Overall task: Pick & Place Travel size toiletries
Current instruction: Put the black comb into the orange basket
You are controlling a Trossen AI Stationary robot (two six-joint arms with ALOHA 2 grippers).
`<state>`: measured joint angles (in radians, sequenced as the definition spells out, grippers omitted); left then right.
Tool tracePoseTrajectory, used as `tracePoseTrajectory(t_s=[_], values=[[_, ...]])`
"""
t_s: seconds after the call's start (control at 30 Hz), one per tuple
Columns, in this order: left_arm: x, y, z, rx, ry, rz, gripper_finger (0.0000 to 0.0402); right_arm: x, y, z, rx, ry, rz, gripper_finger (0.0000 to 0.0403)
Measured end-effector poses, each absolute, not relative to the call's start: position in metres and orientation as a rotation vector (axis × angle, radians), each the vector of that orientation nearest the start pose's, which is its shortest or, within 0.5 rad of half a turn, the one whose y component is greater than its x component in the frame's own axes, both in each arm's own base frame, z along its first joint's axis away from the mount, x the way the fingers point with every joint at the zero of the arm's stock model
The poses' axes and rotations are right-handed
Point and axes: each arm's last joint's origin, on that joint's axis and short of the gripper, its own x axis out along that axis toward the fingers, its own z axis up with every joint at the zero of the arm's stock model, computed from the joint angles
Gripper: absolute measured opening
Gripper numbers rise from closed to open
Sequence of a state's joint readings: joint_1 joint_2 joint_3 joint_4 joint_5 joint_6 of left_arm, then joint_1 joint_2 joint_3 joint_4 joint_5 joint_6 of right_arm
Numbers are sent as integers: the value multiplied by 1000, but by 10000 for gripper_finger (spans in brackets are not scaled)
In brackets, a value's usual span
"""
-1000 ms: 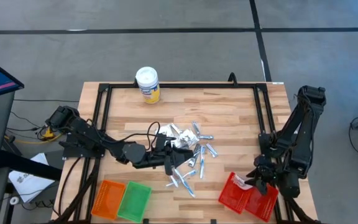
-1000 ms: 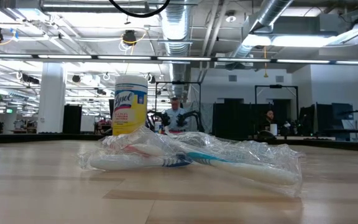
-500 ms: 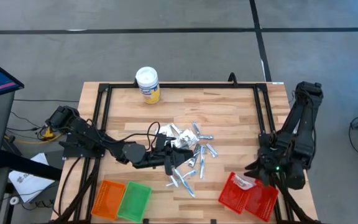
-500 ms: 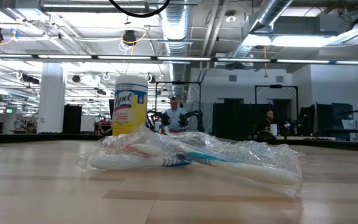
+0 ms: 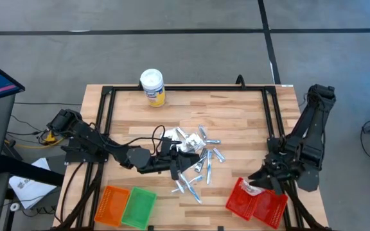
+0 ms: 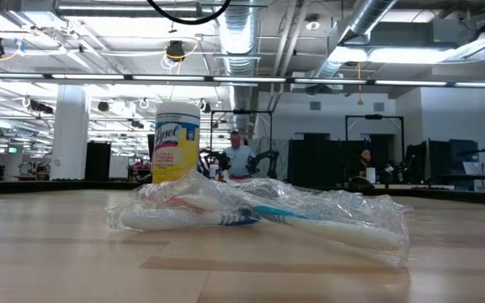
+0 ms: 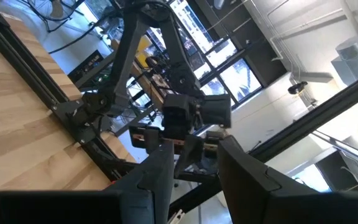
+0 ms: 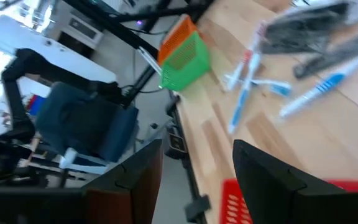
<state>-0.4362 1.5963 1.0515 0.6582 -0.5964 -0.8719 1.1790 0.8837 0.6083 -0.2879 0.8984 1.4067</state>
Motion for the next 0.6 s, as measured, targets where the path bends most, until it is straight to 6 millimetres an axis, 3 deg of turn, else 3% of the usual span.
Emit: tracePoseTrajectory(t_s=[0.6], values=[[332, -137, 302, -925, -162, 110, 118, 107, 156, 276, 923, 248, 101, 169]])
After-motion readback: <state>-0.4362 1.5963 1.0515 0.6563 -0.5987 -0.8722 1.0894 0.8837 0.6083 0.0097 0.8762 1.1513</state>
